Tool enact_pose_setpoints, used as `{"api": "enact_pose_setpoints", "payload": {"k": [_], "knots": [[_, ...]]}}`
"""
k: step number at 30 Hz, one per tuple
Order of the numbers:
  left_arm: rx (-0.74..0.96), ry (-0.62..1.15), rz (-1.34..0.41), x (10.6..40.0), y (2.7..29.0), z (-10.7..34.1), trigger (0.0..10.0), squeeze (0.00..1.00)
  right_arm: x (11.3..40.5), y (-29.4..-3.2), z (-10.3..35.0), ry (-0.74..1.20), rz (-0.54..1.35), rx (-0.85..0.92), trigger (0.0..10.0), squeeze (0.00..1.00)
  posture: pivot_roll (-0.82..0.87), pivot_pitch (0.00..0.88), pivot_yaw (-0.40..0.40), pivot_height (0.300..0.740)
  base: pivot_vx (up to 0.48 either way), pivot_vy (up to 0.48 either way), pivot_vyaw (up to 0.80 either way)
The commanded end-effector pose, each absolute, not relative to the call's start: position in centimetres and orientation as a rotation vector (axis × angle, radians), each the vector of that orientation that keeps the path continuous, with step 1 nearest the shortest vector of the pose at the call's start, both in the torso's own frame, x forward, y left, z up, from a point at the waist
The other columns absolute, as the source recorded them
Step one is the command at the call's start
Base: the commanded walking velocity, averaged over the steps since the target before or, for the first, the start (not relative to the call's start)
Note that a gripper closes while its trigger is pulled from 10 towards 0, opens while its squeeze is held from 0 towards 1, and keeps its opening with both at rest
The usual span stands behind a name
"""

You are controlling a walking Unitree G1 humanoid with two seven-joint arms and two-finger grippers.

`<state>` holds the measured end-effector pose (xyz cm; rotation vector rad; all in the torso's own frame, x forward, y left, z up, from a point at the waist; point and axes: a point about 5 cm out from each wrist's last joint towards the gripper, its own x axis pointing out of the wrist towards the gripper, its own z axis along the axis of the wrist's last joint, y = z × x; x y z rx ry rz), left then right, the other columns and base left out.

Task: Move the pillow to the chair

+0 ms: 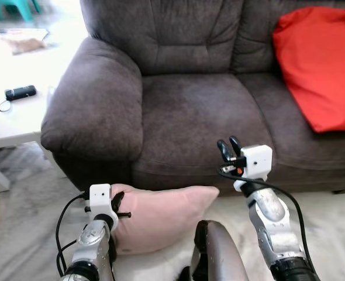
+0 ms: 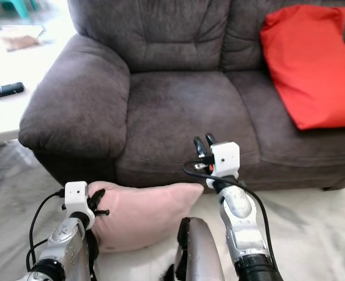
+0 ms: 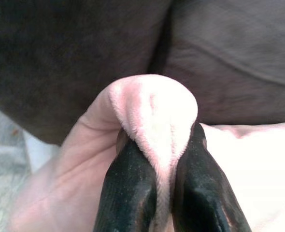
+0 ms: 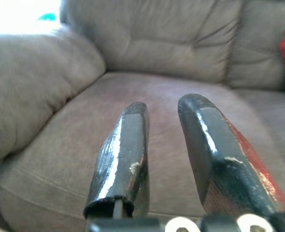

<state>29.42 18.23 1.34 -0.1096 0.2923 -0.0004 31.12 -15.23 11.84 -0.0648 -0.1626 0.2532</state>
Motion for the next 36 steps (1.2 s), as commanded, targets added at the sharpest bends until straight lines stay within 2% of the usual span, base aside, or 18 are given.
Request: {"api": "enact_pose_setpoints", "payload": {"k": [1,8,36], "knots": [[-0.087,0.143,0.015,31.02,18.87,4.08,10.0,0.0,31.09,-15.39,11.75,-0.162,0.248,-0.072,10.0,0.0,-0.03,0.0,-0.063,0.499,-0.368,0.0,0.0],[-0.091,0.144,0.021,30.91,18.74,3.96,10.0,0.0,30.96,-15.44,11.47,-0.154,0.249,-0.07,10.0,0.0,-0.03,0.0,-0.068,0.499,-0.36,0.0,0.0],[-0.066,0.116,0.033,31.19,19.1,4.61,10.0,0.0,31.02,-15.08,11.5,-0.16,0.258,-0.055,10.0,0.0,-0.03,0.002,-0.062,0.499,0.0,0.0,0.0]]}}
